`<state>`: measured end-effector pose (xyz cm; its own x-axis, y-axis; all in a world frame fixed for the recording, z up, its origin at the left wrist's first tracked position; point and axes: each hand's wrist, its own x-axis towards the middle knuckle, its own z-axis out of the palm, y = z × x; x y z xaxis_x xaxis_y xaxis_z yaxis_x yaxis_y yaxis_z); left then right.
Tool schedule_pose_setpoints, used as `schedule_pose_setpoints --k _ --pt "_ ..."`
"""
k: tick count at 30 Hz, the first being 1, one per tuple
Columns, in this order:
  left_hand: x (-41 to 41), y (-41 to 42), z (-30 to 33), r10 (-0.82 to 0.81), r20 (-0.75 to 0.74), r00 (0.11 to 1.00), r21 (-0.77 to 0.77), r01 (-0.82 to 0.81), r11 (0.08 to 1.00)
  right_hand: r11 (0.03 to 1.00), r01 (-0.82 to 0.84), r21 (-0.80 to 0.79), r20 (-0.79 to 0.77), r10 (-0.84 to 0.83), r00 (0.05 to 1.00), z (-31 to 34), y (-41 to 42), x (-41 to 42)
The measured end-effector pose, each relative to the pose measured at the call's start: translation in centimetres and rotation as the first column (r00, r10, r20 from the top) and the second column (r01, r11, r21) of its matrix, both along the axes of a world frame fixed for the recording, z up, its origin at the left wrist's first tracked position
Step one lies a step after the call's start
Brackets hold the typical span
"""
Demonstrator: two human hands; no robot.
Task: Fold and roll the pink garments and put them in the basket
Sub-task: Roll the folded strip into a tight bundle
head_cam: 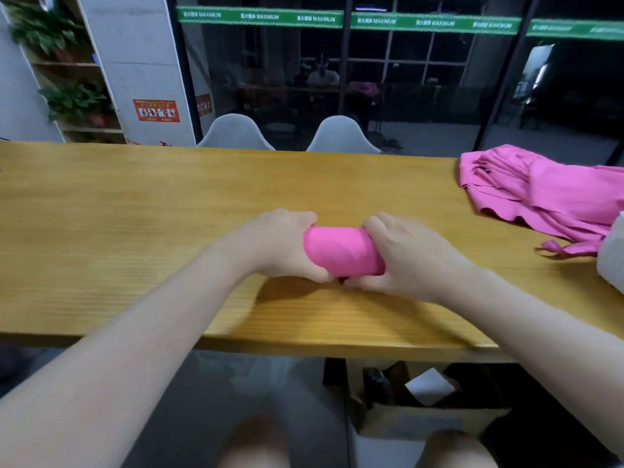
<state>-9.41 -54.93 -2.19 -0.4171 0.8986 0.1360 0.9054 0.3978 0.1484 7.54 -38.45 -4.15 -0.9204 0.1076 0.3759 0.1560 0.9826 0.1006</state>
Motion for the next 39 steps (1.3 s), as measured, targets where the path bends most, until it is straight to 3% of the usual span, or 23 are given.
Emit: schedule_pose_setpoints --k 3,5,7,9,10,12,16,18,20,23,26,28,31,33,35,37,39 --pt "-0.4 1.4 1.1 0.004 0.143 0.99 -0.15 0.018 0.989 1.0 -0.015 -0.017 -0.122 0.013 0.992 -1.6 0.4 0.2" --pt "-0.5 1.5 1.5 0.017 0.156 0.988 -0.18 0.012 0.984 0.996 -0.007 -0.092 -0.063 0.001 0.998 -0.9 0.8 0.0" --pt "-0.4 1.1 0.7 -0.014 -0.067 0.998 -0.111 0.006 0.994 0.974 0.013 -0.224 0.053 -0.001 0.999 0.5 1.3 -0.6" --pt "0.2 0.9 -1.4 -0.051 -0.409 0.911 0.063 0.084 0.995 0.906 0.067 -0.418 0.173 0.007 0.985 1.9 2.1 -1.6" --pt "0.7 0.7 -2.4 -0.027 -0.472 0.881 0.144 0.107 0.984 0.878 0.1 -0.469 0.231 0.013 0.973 2.5 2.3 -2.1" --pt "1.5 0.3 -2.8 0.025 -0.415 0.91 0.234 0.081 0.969 0.874 0.132 -0.468 0.318 0.028 0.948 3.0 2.2 -2.6" --pt "2.4 -0.8 -0.5 -0.024 -0.113 0.993 0.05 0.03 0.998 0.899 0.138 -0.415 0.366 0.026 0.93 3.4 0.3 0.2" --pt "3.2 -1.2 0.6 -0.031 0.038 0.999 -0.034 0.032 0.999 0.98 0.044 -0.196 0.281 0.014 0.959 2.9 -0.6 1.6" --pt "3.8 -1.2 1.2 -0.014 0.128 0.992 -0.103 0.027 0.994 0.996 -0.086 -0.008 0.157 0.086 0.984 1.9 -1.0 2.3" --pt "3.8 -1.4 1.0 -0.028 0.118 0.993 -0.072 0.037 0.997 0.981 -0.089 -0.173 0.156 0.117 0.981 1.2 -0.7 2.2" --pt "3.3 -2.1 -1.4 -0.16 -0.257 0.953 0.128 0.198 0.972 0.866 0.039 -0.498 0.296 0.128 0.946 2.6 0.2 0.8" --pt "2.8 -2.6 -2.7 -0.182 -0.34 0.923 0.203 0.26 0.944 0.775 0.119 -0.62 0.395 0.177 0.902 3.7 0.7 -0.2" --pt "2.2 -2.3 -2.7 -0.143 -0.151 0.978 0.232 0.176 0.957 0.825 0.136 -0.548 0.456 0.158 0.876 4.5 0.6 -0.6" --pt "1.8 -1.4 -1.4 -0.122 0.037 0.992 0.183 0.113 0.977 0.935 0.079 -0.347 0.411 0.076 0.908 4.1 0.1 -0.4" --pt "0.9 -0.5 -0.4 -0.108 0.249 0.962 0.125 0.079 0.989 0.983 -0.002 -0.185 0.308 0.06 0.95 2.8 -0.2 -0.3" --pt "0.0 0.6 -0.3 -0.107 0.305 0.946 0.093 0.082 0.992 0.978 -0.036 -0.205 0.217 0.081 0.973 1.9 0.4 -0.7" --pt "-0.5 1.6 -1.0 -0.135 0.225 0.965 0.129 0.108 0.986 0.962 -0.02 -0.271 0.206 0.079 0.975 1.7 1.9 -1.4"
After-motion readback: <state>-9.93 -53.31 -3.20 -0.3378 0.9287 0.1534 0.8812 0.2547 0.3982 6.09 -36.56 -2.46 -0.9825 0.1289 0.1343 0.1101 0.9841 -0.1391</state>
